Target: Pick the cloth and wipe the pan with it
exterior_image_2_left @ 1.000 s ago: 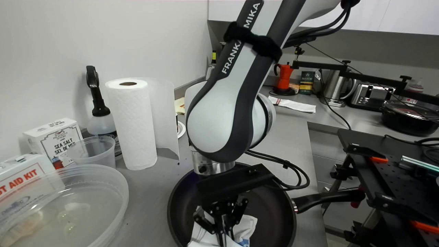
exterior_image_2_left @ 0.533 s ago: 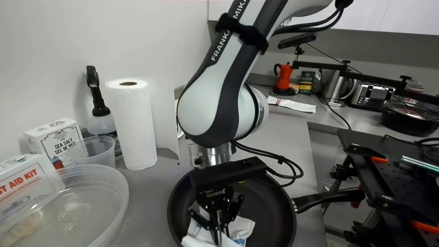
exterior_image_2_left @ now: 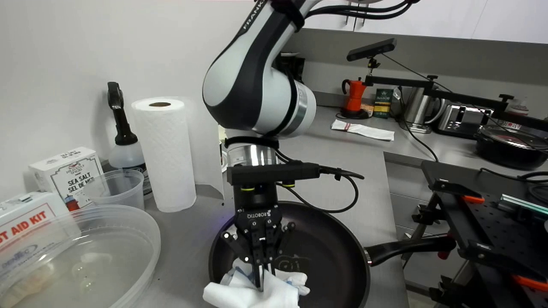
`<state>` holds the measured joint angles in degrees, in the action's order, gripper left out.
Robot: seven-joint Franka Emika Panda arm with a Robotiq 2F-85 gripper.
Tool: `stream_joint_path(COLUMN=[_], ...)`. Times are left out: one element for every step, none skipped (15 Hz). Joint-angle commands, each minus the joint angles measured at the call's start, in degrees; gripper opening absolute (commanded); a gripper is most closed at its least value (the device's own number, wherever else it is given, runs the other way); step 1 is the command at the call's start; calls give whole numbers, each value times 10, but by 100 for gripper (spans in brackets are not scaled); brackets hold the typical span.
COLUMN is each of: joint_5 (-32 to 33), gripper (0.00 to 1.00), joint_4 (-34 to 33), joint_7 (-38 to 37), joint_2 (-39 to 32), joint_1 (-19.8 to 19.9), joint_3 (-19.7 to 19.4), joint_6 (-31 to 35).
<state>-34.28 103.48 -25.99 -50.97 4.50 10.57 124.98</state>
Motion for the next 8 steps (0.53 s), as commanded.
stream_joint_path(joint_5=[-35,-34,-27,-14,1,17,30,47], gripper=[2,2,2,2,2,2,2,2], joint_4=[-11,-9,-6,-1,1,4,7,11], joint_7=[21,20,18,14,7,-1,-5,-11], joint_2=[22,30,40,51,59,67,72,78], joint_1=[-3,-9,-16,-26,-38,-47,-54,-60], joint_3=[-18,-27,-37,-52,-67,-84,-97,-110], joint_6=[-32,-21,-8,12,30,50,69,89])
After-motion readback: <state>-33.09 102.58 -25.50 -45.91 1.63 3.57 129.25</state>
